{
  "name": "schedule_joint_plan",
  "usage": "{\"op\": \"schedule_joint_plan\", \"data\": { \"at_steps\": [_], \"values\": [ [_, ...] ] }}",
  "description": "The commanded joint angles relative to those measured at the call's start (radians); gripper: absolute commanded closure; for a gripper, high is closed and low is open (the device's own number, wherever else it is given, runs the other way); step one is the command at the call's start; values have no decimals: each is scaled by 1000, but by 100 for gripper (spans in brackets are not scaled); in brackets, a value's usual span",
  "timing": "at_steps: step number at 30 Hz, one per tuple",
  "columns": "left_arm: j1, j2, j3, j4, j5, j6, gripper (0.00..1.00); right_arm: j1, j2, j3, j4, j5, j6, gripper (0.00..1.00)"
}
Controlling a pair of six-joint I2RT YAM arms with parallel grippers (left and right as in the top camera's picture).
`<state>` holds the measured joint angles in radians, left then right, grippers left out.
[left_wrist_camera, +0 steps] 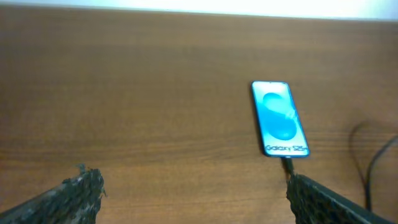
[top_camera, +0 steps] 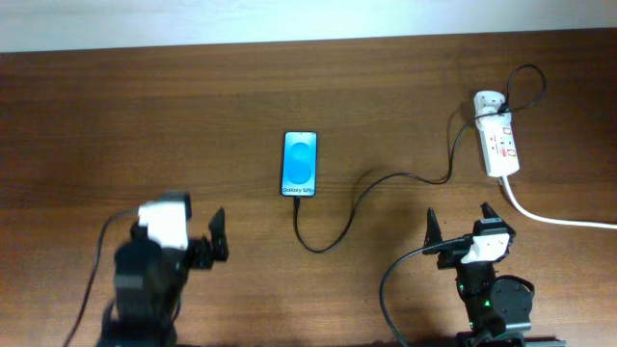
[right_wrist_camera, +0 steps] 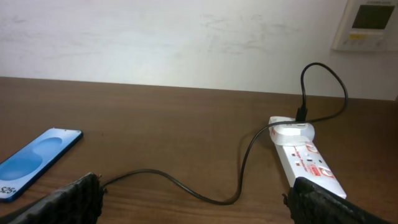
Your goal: Plug charger to phone and switch on socket
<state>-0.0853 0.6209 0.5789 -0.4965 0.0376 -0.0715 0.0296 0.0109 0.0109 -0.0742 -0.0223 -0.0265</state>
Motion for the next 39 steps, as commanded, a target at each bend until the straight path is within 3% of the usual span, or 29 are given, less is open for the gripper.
{"op": "schedule_joint_plan", "data": {
  "at_steps": [1, 5, 13, 17, 21, 23, 25, 31, 39],
  "values": [
    [6, -324, -163, 40, 27, 59, 1, 3, -8, -5, -5, 5, 2, 2],
    [6, -446, -234, 64, 27, 68, 1, 3, -8, -5, -5, 5, 2, 2],
    [6, -465, -438, 509, 82, 64, 1, 3, -8, -5, -5, 5, 2, 2],
    [43, -597, -559, 639, 79, 14, 1, 3, -8, -5, -5, 5, 2, 2],
    [80, -616, -570, 621, 26, -14, 1, 3, -8, -5, -5, 5, 2, 1],
    [80, -616, -570, 537, -28, -18, 1, 3, -8, -5, -5, 5, 2, 2],
    [80, -616, -571, 414, -98, -117, 1, 3, -8, -5, -5, 5, 2, 2],
    [80, -616, -570, 413, -79, 19, 1, 3, -8, -5, -5, 5, 2, 2],
    [80, -616, -570, 412, -74, 20, 1, 3, -8, -5, -5, 5, 2, 2]
  ]
}}
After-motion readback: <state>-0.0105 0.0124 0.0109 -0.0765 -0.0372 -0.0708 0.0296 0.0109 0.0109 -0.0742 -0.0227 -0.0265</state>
